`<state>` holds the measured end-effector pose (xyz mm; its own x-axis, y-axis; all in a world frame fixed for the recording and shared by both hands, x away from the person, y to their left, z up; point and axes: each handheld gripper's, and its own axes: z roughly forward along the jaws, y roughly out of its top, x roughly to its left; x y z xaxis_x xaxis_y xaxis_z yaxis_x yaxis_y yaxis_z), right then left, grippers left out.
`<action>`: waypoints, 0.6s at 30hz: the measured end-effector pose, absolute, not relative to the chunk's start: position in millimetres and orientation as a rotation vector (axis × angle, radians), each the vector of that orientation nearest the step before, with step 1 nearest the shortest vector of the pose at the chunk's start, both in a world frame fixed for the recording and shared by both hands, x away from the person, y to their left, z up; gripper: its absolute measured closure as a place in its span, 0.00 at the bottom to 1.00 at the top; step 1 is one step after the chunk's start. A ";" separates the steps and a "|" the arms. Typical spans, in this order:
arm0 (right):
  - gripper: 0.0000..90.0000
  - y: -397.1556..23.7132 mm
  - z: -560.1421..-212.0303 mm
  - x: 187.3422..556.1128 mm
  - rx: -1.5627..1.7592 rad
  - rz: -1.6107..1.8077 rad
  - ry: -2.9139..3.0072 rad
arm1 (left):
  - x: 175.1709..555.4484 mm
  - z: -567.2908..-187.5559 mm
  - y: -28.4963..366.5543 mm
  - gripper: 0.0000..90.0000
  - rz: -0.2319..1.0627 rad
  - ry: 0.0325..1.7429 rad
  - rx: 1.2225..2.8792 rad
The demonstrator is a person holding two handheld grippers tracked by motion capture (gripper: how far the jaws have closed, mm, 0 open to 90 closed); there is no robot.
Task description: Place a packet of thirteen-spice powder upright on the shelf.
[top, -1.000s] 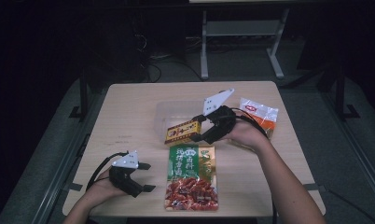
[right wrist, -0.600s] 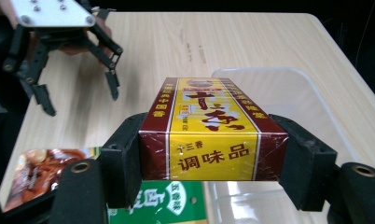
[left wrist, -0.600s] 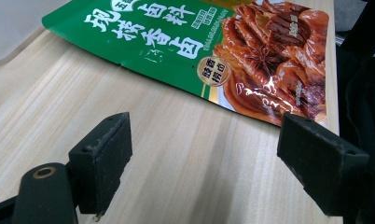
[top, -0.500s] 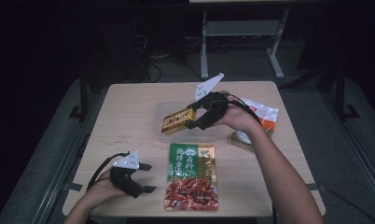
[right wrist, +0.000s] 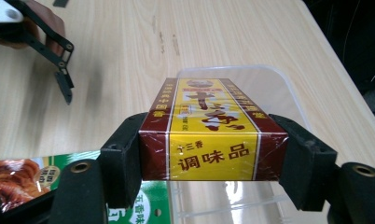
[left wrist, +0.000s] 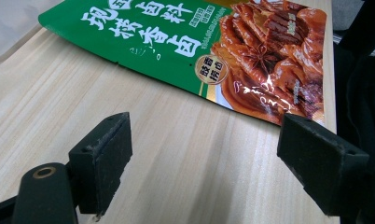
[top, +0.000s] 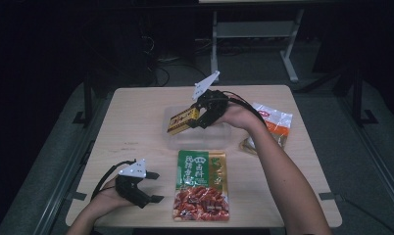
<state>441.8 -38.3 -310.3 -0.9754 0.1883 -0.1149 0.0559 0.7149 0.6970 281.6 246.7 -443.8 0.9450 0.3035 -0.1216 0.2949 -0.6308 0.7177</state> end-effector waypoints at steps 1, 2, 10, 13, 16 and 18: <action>0.36 -35.7 -311.0 443.7 0.202 1.099 2.744 | 281.5 -443.9 246.5 0.19 0.013 0.419 2.288; 0.36 -34.3 -311.8 445.0 0.200 1.102 2.745 | 281.3 -444.0 246.3 0.19 0.011 0.419 2.290; 0.36 -24.3 -322.5 456.6 0.218 1.086 2.756 | 281.0 -445.4 247.7 0.19 0.001 0.426 2.287; 0.36 -19.8 -326.0 460.1 0.223 1.046 2.773 | 280.8 -445.0 247.9 0.20 -0.002 0.429 2.284; 0.36 -16.3 -328.2 463.9 0.207 1.023 2.775 | 280.4 -445.0 247.8 0.20 -0.005 0.429 2.289; 0.35 -13.8 -329.4 465.6 0.204 1.025 2.773 | 280.7 -445.4 248.0 0.20 -0.008 0.428 2.288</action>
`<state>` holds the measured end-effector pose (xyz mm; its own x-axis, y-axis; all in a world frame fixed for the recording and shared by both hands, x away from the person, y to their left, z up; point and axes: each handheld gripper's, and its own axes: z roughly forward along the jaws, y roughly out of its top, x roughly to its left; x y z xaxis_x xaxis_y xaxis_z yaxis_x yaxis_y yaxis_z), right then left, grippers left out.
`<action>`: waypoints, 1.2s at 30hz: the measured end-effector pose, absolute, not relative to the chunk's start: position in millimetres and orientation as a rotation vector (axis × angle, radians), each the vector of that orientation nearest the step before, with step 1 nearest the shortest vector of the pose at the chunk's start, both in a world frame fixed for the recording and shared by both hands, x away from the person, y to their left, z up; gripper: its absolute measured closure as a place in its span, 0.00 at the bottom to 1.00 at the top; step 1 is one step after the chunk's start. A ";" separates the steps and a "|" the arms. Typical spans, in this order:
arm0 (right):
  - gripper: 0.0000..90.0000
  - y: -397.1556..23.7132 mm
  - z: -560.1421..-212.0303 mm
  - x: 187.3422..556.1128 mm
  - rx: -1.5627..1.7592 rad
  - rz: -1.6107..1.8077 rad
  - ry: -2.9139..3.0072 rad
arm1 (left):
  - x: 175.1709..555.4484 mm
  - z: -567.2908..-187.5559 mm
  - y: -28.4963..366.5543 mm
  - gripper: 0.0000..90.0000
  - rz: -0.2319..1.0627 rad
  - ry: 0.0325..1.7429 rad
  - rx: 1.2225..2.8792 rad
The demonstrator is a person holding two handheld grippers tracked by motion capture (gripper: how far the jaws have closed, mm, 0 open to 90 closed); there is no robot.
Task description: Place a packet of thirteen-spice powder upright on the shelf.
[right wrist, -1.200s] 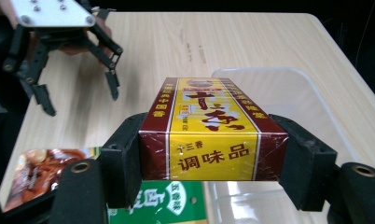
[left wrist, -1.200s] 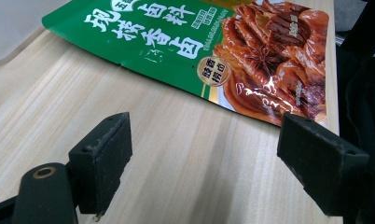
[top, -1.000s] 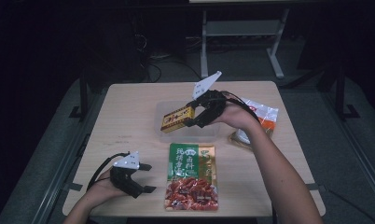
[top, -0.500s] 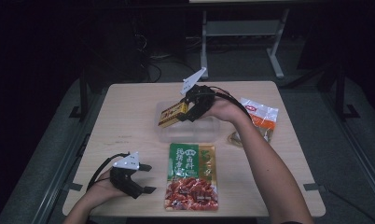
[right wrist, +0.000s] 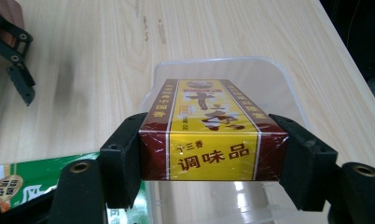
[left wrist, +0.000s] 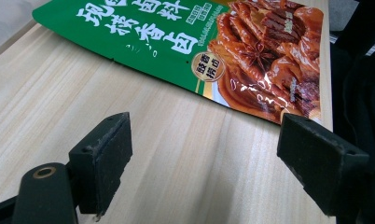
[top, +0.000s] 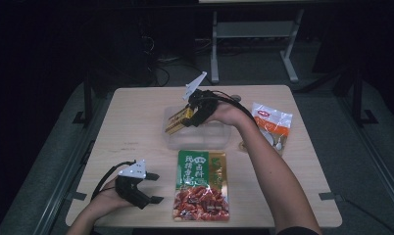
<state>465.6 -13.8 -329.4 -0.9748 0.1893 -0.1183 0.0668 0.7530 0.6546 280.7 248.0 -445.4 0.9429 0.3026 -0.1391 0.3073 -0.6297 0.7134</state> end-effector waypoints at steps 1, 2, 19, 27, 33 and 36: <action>0.35 -12.1 -329.6 466.0 0.211 1.021 2.773 | 280.7 -445.4 248.0 0.20 -0.009 0.428 2.288; 0.35 -11.2 -329.7 466.8 0.203 1.017 2.773 | 280.8 -445.7 248.1 0.20 -0.012 0.427 2.286; 0.35 0.5 -332.3 472.1 0.215 1.020 2.775 | 279.8 -448.6 246.0 0.20 -0.035 0.407 2.307; 0.35 10.4 -328.9 472.9 0.192 1.009 2.784 | 278.9 -448.2 245.9 0.20 -0.047 0.413 2.304; 0.35 18.6 -330.0 474.5 0.190 1.003 2.795 | 278.4 -448.5 245.3 0.20 -0.053 0.407 2.312; 0.35 21.9 -331.0 475.6 0.186 1.003 2.796 | 278.4 -448.4 245.2 0.20 -0.054 0.404 2.316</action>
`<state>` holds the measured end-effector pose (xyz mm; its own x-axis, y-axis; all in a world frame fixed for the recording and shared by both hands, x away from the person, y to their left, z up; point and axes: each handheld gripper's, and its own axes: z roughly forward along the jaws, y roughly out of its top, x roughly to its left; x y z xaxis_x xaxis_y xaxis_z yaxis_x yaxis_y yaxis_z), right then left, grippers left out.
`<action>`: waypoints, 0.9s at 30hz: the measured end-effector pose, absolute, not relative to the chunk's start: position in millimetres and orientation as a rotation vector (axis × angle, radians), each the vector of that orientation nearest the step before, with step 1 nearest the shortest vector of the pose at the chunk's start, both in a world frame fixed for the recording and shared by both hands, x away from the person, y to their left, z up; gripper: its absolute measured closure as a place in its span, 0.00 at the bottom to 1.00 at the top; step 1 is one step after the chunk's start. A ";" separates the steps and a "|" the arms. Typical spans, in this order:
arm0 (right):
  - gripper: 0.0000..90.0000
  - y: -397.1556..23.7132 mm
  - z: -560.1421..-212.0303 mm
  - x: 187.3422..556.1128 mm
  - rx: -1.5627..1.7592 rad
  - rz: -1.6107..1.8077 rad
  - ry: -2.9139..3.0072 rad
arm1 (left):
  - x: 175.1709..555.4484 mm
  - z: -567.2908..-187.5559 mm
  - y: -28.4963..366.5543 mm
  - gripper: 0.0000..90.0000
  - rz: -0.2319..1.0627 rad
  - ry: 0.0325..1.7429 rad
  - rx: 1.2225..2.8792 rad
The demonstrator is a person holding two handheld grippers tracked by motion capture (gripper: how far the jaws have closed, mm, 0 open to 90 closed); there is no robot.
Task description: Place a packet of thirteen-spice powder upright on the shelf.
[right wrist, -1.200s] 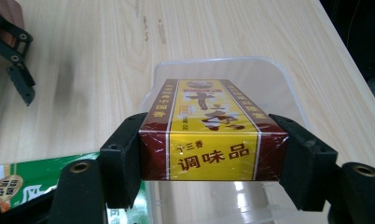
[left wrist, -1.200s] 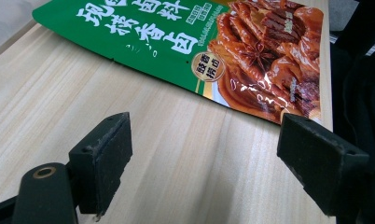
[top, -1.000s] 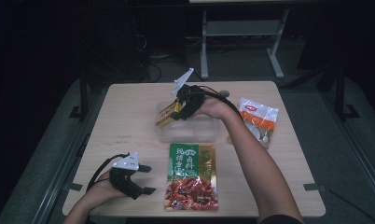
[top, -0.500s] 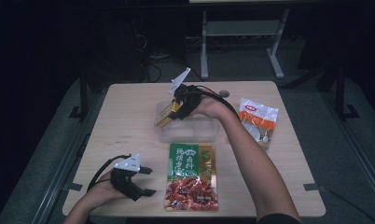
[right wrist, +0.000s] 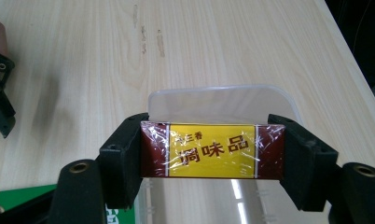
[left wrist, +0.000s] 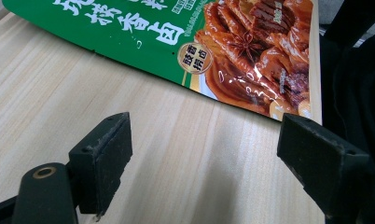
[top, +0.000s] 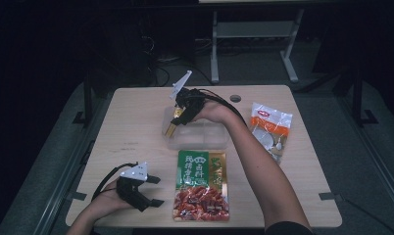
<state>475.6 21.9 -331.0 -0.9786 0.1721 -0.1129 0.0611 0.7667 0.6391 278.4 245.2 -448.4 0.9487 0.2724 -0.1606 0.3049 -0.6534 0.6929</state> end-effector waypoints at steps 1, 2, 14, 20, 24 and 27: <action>0.35 23.1 -331.2 476.2 0.188 1.008 2.795 | 278.4 -448.4 245.2 0.20 -0.055 0.404 2.316; 0.35 23.9 -331.2 476.9 0.184 1.009 2.791 | 278.4 -448.6 245.1 0.20 -0.055 0.403 2.316; 0.35 38.8 -334.1 480.3 0.185 1.017 2.793 | 277.3 -449.1 243.0 0.20 -0.067 0.400 2.319; 0.35 47.4 -339.8 481.9 0.186 0.999 2.805 | 277.1 -448.8 243.1 0.20 -0.068 0.397 2.322; 0.35 52.3 -344.9 483.4 0.183 0.991 2.810 | 277.3 -449.2 242.9 0.20 -0.070 0.396 2.323; 0.35 55.8 -349.5 484.0 0.182 0.967 2.825 | 277.6 -449.3 242.7 0.20 -0.066 0.388 2.324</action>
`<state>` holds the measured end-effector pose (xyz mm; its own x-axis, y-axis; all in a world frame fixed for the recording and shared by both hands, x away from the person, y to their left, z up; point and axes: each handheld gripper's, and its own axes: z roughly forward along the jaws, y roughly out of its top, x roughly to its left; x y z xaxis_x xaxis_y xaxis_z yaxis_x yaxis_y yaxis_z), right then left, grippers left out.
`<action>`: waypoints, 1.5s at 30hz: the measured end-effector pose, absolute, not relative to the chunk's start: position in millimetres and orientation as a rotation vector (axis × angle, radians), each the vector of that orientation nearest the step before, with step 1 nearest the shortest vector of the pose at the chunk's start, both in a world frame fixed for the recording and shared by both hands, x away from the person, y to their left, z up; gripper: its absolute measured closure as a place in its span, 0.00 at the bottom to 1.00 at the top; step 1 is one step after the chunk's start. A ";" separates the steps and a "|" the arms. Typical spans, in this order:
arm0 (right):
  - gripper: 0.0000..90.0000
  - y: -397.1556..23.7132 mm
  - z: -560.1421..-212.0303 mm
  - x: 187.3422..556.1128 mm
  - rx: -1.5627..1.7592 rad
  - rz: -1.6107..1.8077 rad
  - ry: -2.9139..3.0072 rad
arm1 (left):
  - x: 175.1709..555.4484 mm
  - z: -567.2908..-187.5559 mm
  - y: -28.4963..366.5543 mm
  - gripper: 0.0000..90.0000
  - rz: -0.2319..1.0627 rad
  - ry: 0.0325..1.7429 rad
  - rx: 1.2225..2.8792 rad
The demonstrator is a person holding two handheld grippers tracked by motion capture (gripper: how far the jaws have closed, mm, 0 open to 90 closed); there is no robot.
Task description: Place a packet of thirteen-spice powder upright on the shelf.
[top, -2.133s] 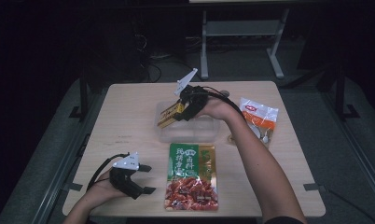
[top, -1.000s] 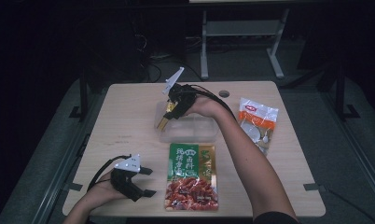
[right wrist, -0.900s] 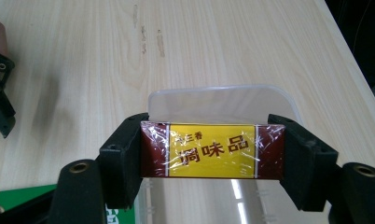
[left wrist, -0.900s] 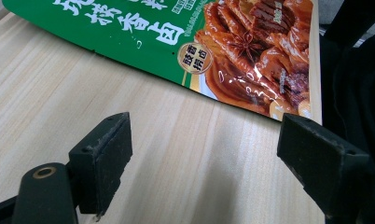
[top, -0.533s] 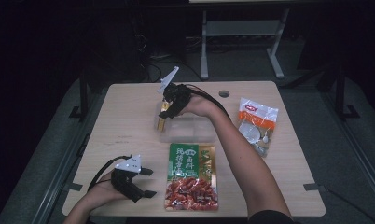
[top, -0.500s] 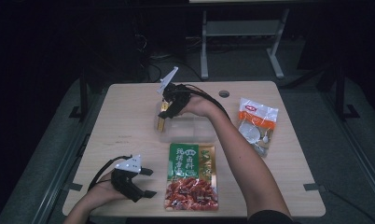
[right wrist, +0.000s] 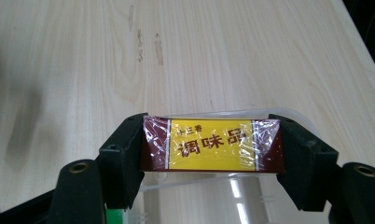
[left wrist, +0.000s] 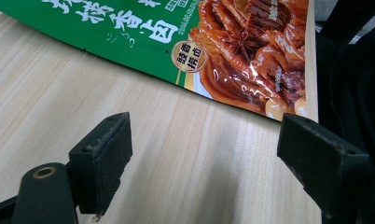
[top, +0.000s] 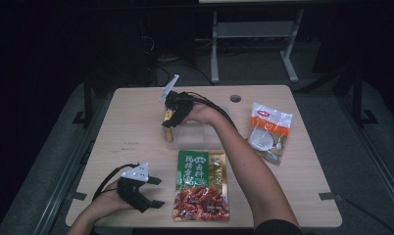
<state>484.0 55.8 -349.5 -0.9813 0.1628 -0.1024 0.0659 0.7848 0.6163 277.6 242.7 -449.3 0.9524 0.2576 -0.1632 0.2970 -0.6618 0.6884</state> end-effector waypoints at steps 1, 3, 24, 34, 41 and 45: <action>0.35 57.0 -351.5 484.1 0.181 0.959 2.831 | 277.5 -449.3 242.6 0.20 -0.066 0.389 2.324; 0.35 58.5 -354.0 484.8 0.174 0.951 2.831 | 277.6 -449.5 242.7 0.20 -0.068 0.388 2.325; 0.27 31.7 -326.5 476.7 0.216 1.134 2.782 | 277.4 -448.5 243.1 0.20 -0.070 0.406 2.307; 0.23 -1.1 -312.5 455.4 0.258 1.193 2.738 | 279.7 -444.7 248.1 0.20 -0.047 0.435 2.272; 0.23 -22.4 -315.2 437.3 0.293 1.175 2.709 | 281.4 -443.8 251.7 0.20 -0.024 0.453 2.268; 0.23 -38.1 -321.0 424.4 0.357 1.163 2.691 | 281.3 -443.7 251.7 0.20 -0.019 0.460 2.269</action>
<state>424.4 -38.1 -321.0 -0.9534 0.2918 -0.0762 0.1445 0.6637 0.7339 281.3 251.7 -443.7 0.9337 0.3205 -0.1597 0.3326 -0.6111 0.7182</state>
